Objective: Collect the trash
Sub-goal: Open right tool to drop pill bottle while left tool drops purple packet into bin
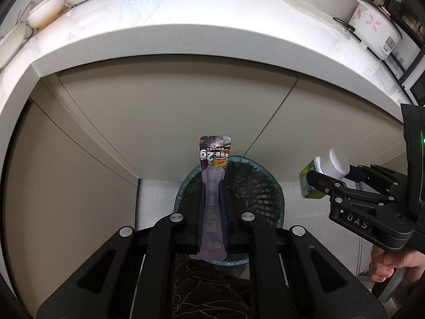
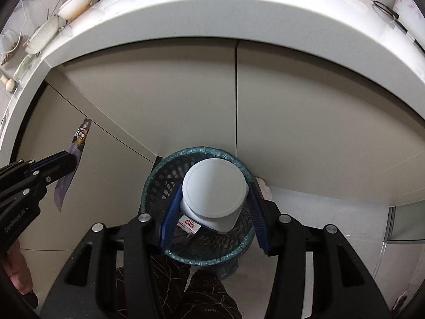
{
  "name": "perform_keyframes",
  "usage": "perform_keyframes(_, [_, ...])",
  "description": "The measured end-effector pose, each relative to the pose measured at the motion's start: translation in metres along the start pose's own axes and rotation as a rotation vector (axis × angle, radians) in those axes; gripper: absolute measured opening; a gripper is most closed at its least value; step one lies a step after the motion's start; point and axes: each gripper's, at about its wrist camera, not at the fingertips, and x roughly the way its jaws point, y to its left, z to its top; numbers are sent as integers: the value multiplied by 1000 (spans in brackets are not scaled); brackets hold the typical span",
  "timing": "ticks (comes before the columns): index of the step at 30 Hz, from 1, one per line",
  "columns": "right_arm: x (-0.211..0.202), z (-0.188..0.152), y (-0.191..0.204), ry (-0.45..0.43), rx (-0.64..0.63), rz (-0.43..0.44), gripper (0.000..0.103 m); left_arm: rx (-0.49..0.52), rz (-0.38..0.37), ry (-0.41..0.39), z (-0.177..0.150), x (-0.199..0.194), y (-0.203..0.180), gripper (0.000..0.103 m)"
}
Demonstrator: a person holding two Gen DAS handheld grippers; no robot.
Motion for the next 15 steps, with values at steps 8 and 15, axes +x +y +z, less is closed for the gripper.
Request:
perform_keyframes(8, [3, -1, 5, 15, -31, 11, 55, -1, 8, 8, 0, 3, 1, 10])
perform_keyframes(15, [-3, -6, -7, -19, 4, -40, 82, 6, 17, 36, -5, 21, -2, 10])
